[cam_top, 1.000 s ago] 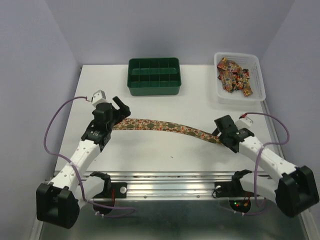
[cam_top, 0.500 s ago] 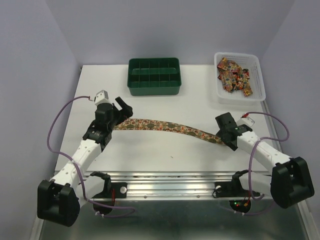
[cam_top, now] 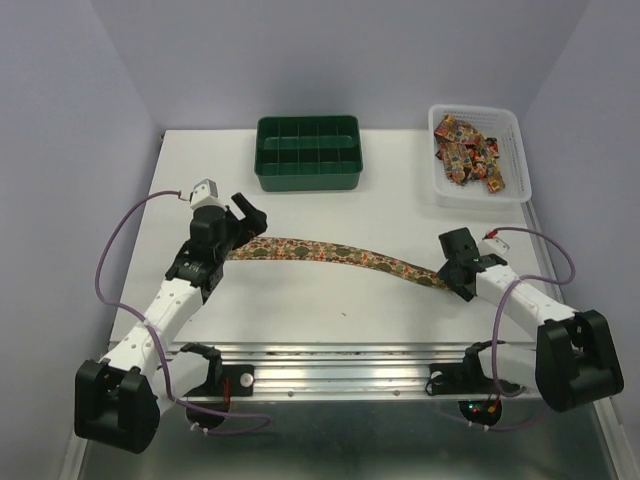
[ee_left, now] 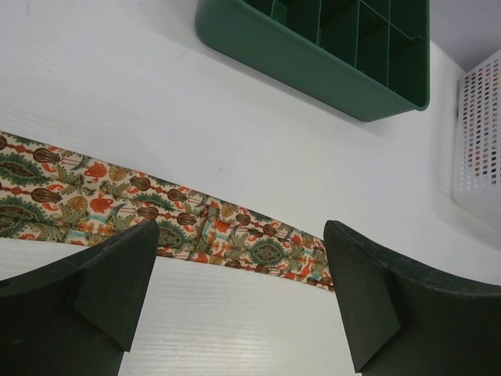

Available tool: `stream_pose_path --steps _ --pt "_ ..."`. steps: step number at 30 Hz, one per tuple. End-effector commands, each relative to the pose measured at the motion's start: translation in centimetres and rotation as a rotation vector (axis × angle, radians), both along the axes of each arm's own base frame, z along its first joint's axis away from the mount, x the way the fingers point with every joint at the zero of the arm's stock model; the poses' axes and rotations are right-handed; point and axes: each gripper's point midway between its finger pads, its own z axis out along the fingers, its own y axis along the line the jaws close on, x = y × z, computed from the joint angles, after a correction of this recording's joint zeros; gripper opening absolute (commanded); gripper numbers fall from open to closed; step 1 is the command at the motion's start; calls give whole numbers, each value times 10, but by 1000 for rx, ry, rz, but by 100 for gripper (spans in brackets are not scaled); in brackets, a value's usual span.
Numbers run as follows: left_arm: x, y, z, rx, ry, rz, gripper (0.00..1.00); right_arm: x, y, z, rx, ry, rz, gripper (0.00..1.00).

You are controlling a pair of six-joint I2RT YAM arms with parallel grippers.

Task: Roll the ties
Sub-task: Roll the tie

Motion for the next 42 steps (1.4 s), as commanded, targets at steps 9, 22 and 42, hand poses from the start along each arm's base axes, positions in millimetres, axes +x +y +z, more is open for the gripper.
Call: stream_pose_path --steps 9,22,42 --pt "5 -3 -1 2 -21 -18 99 10 3 -27 9 46 40 33" --pt "3 -128 -21 -88 6 -520 98 20 -14 26 -99 -27 41 26" --pt "-49 -348 -40 -95 43 -1121 51 49 -14 58 -162 -77 131 25"
